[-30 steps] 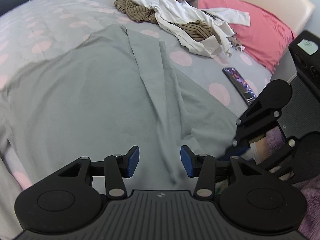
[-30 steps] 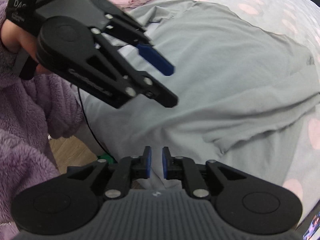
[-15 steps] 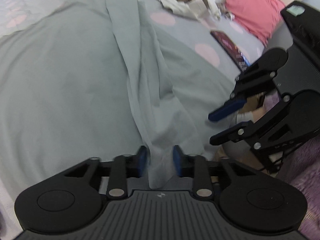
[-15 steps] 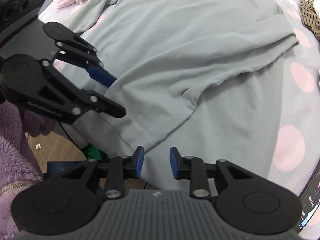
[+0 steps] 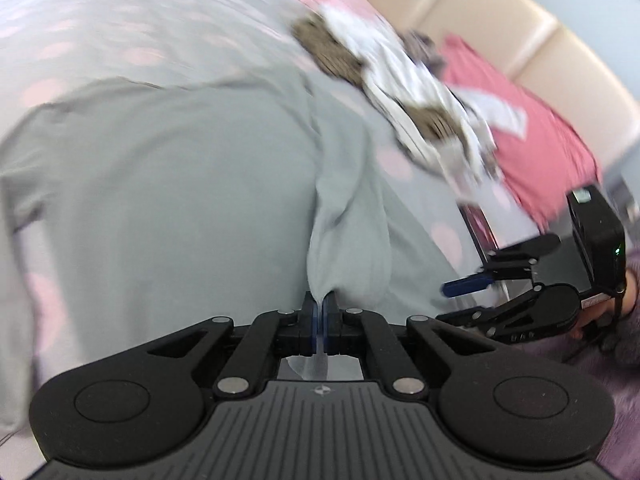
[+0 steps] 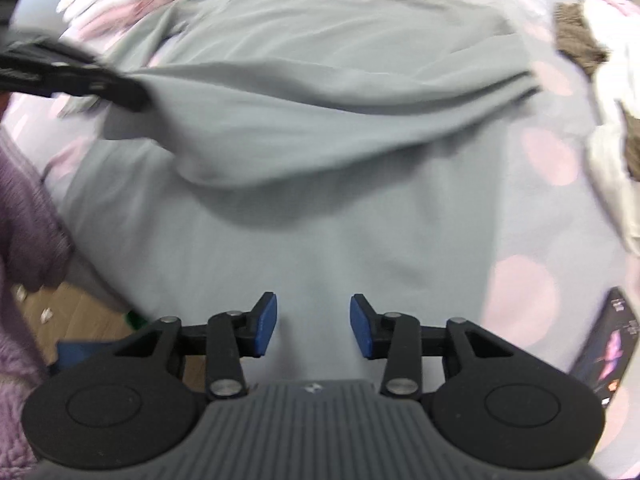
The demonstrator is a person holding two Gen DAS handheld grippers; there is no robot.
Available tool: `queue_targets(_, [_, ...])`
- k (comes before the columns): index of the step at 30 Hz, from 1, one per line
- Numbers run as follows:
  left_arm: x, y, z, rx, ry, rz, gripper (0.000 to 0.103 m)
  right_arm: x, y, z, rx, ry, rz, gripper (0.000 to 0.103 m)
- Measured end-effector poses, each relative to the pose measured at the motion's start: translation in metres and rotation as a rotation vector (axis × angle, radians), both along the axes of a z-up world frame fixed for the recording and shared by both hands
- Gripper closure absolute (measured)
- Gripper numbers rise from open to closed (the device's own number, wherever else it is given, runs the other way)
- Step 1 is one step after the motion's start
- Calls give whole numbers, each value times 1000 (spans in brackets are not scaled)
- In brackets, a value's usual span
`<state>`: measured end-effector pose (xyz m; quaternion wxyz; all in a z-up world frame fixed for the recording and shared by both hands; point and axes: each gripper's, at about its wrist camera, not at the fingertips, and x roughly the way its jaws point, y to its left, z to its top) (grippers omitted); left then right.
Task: Fold clothes
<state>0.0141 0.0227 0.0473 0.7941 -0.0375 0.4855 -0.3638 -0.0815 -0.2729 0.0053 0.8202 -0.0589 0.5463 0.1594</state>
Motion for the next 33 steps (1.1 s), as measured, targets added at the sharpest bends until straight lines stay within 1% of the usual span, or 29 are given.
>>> queue_targets(2, [4,17,6,-26,2,61,102,12,-18,6,-8,-48,-63,59])
queue_targets(5, [6,35,13,-93,15,116,102,33,-43,8,-33,-129,-159,58])
queue_targets(7, [7,42,19,-151,23,127,102,49,-59,8,-36,-180,-206,58])
queue_targets(9, [7,45,26,-233,30,132,102,65,-70,6,-37,-223,-238,58])
queue_targets(11, [8,50,35,-322,33,139,102,80,-79,3,-35,-248,-246,57])
queue_targets(13, [10,52,46,-393,34,157,102,95,-84,-1,-33,-269,-244,57])
queue_targets(18, [18,35,72,-501,32,157,102,128,-79,-15,-41,-304,-192,57])
queue_targets(22, [23,15,106,-564,5,112,102,149,-78,-25,-25,-315,-179,57])
queue_targets(24, [26,2,125,-577,-19,84,102,159,-77,-29,-3,-328,-185,57])
queue_targets(25, [23,-3,128,-577,-16,72,102,163,-78,-29,9,-334,-192,57])
queue_targets(27, [12,-9,125,-571,12,50,102,171,-80,-29,32,-340,-212,60])
queue_targets(28, [7,-12,124,-567,25,39,102,175,-82,-28,44,-334,-223,65])
queue_targets(29, [1,-16,123,-564,39,28,102,177,-86,-28,61,-319,-232,79])
queue_targets(30, [-5,-19,122,-560,53,17,102,180,-90,-27,81,-301,-240,85])
queue_targets(31, [-10,-22,120,-557,67,6,102,181,-94,-27,97,-289,-256,87])
queue_targets(33, [-21,-28,118,-550,95,-17,102,183,-103,-28,136,-277,-281,87])
